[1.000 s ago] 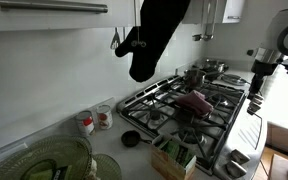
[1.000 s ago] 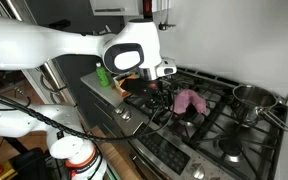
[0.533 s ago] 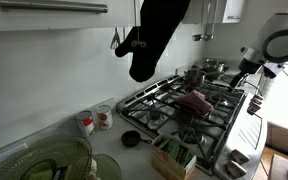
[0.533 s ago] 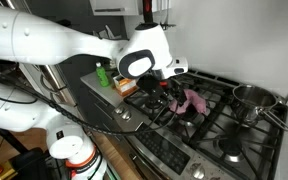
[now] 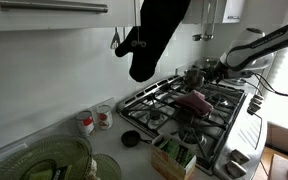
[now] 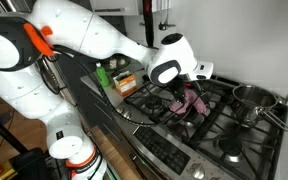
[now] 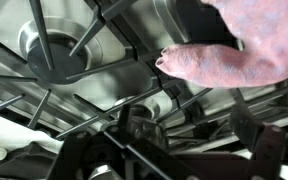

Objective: Move the pot from the rear right plate onto the front right plate of the stove, pick up the pink towel and use it to wipe the pot on the stove

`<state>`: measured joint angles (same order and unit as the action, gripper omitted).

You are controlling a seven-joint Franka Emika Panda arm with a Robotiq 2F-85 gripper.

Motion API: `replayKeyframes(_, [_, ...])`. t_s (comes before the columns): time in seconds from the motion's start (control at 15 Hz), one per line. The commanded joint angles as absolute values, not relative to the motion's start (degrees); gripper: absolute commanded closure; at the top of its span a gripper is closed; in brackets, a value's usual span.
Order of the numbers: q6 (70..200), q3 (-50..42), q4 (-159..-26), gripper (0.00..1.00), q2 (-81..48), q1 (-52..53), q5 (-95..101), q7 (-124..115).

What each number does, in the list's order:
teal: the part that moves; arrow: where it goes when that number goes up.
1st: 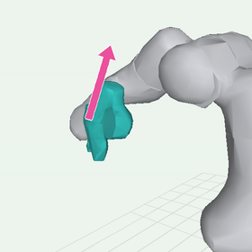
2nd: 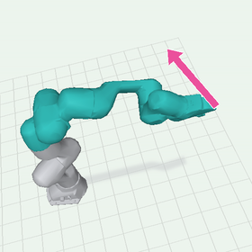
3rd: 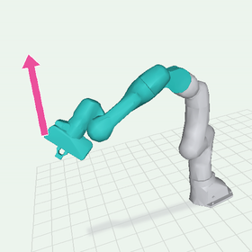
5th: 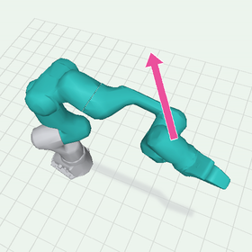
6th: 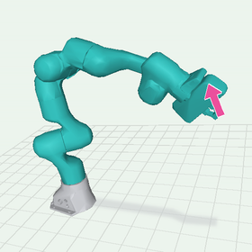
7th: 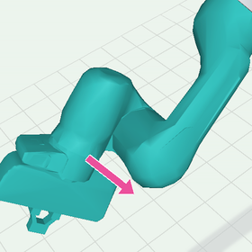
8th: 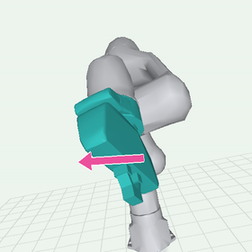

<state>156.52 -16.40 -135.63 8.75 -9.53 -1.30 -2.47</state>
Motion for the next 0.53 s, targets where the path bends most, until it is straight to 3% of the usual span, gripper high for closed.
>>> replayKeyframes(0.0, [156.82,-15.09,-133.99,0.0,6.9,-11.14,-2.13,-3.41])
replayKeyframes(0.47, [162.33,-15.0,-130.45,0.0,1.28,-13.62,0.17,-15.02])
